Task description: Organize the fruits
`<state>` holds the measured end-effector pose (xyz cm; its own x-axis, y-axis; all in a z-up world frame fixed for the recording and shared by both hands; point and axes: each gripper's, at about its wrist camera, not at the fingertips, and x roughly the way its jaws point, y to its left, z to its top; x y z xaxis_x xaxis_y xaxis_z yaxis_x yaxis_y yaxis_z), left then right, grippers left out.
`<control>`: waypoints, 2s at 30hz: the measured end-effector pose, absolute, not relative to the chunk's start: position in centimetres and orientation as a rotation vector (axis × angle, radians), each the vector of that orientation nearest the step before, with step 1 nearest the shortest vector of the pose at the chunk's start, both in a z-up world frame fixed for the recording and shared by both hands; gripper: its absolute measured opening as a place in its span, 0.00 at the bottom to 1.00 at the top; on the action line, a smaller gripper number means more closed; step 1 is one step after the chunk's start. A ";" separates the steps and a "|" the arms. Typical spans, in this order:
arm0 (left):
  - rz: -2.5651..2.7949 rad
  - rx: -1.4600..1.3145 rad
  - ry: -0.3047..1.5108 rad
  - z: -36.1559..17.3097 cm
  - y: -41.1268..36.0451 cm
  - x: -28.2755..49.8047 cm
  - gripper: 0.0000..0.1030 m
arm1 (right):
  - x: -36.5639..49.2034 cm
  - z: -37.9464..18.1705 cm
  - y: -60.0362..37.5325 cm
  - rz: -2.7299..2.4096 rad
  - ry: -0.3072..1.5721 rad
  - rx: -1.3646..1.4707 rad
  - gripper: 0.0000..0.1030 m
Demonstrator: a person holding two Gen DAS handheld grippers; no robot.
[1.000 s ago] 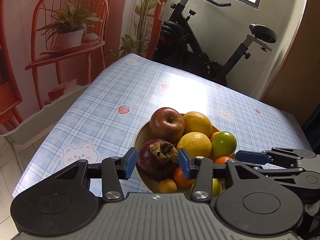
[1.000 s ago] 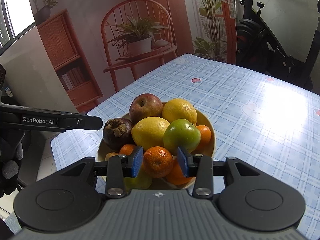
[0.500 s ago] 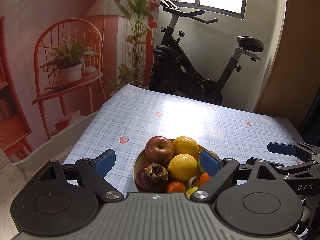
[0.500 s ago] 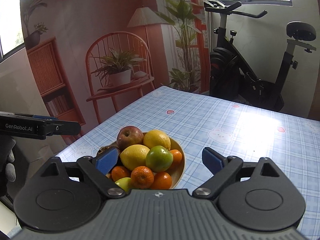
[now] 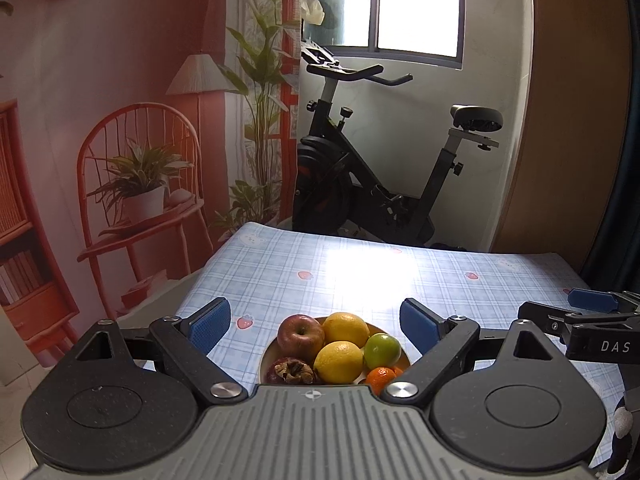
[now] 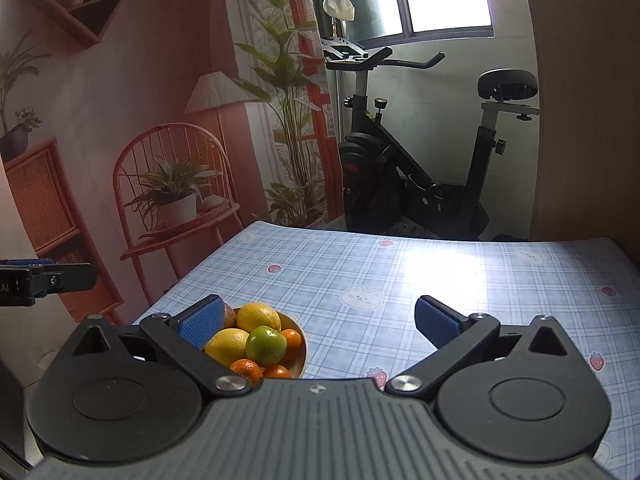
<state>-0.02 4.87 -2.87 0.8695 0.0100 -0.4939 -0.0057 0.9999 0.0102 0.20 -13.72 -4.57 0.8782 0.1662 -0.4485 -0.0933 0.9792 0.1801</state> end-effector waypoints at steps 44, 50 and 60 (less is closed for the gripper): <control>-0.057 0.040 0.379 -0.3 2.2 -4.5 0.92 | -5.4 -0.9 -14.4 0.014 0.406 0.110 1.00; -0.059 0.040 0.378 -0.3 2.2 -4.5 0.92 | -5.4 -0.9 -14.3 0.014 0.404 0.109 1.00; -0.068 0.045 0.379 -0.2 2.6 -4.4 0.92 | -5.5 -0.9 -14.2 0.013 0.402 0.108 1.00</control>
